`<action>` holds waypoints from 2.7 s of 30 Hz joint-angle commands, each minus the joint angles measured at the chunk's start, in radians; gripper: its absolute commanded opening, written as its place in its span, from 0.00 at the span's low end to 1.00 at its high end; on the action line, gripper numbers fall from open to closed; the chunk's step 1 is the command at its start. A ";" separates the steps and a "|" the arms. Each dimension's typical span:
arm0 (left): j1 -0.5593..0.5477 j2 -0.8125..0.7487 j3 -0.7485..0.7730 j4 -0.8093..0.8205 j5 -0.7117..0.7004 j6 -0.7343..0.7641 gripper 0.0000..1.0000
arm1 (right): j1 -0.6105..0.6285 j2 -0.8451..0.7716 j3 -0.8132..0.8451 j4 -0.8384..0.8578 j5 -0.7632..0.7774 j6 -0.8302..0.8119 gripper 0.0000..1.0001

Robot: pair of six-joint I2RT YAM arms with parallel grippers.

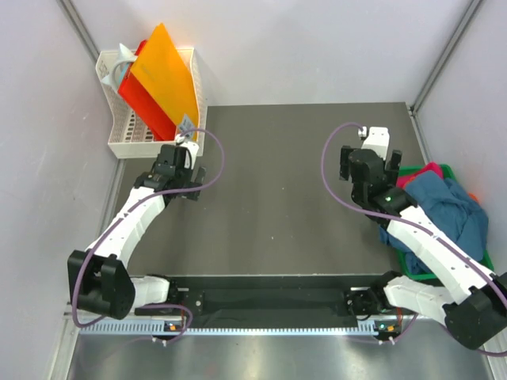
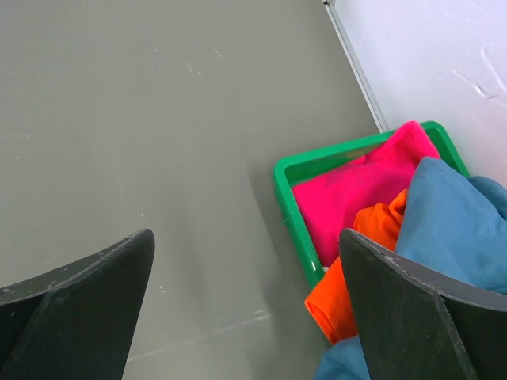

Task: Fold and stack the t-shirts
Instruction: Grab crumpled tshirt from bin with the right arm

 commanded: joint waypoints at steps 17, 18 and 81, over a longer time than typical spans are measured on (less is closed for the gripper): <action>0.014 -0.049 0.036 -0.017 0.093 -0.011 0.99 | 0.069 0.099 0.052 0.068 -0.055 -0.035 1.00; 0.011 -0.033 0.080 -0.023 0.096 -0.016 0.99 | 0.098 0.126 0.075 0.065 -0.053 -0.029 1.00; -0.104 0.056 0.029 0.179 0.013 -0.059 0.96 | -0.621 -0.193 -0.087 -0.399 -0.160 0.338 0.51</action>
